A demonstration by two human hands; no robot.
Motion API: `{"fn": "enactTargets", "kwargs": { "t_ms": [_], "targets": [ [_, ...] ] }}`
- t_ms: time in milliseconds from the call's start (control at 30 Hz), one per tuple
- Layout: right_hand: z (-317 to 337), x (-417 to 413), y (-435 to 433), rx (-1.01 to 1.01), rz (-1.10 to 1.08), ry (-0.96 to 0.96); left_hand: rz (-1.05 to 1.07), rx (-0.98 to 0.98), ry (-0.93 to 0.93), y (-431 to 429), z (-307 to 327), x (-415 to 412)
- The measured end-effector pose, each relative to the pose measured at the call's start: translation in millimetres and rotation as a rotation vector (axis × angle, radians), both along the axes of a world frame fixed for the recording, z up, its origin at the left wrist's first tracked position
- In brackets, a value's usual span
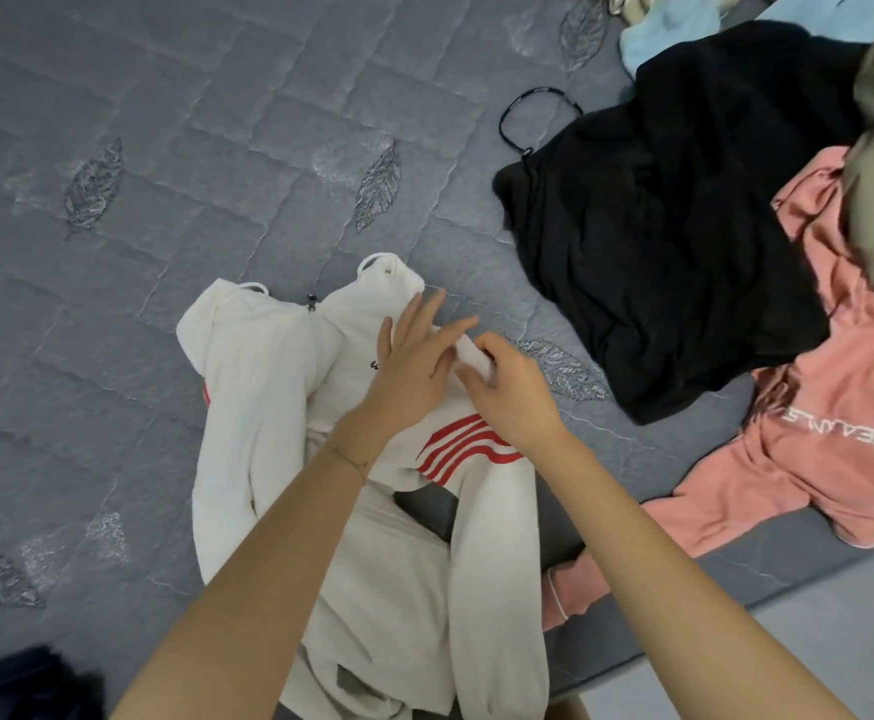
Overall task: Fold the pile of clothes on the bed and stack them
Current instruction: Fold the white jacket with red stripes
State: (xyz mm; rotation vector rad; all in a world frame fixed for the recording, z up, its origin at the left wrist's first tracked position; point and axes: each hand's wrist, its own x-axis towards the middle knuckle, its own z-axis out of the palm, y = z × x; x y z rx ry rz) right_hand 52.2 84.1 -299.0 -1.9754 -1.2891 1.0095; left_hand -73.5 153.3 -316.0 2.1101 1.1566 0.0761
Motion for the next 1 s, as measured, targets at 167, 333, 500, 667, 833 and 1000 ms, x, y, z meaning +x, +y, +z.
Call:
{"fn": "enactTargets", "kwargs": {
  "t_ms": [167, 333, 500, 667, 833, 1000],
  "targets": [
    [-7, 35, 6, -0.042, -0.07, 0.159, -0.092, -0.17, -0.006, 30, 7, 25],
    [-27, 46, -9, -0.281, -0.252, 0.312, 0.241, -0.202, -0.213, 35, 13, 41],
    [-49, 32, -29, -0.367, -0.162, 0.308, 0.414, -0.185, -0.221, 37, 5, 53],
    [-43, 60, -20, -0.285, -0.426, 0.351, 0.401, -0.171, -0.186, 40, 3, 55],
    [-18, 95, 5, -0.188, -0.253, 0.347, -0.145, -0.158, -0.024, 32, 11, 89],
    [-14, 122, 4, -0.226, -0.182, 0.365, -0.119, -0.344, -0.069, 37, 12, 109]
  ]
}}
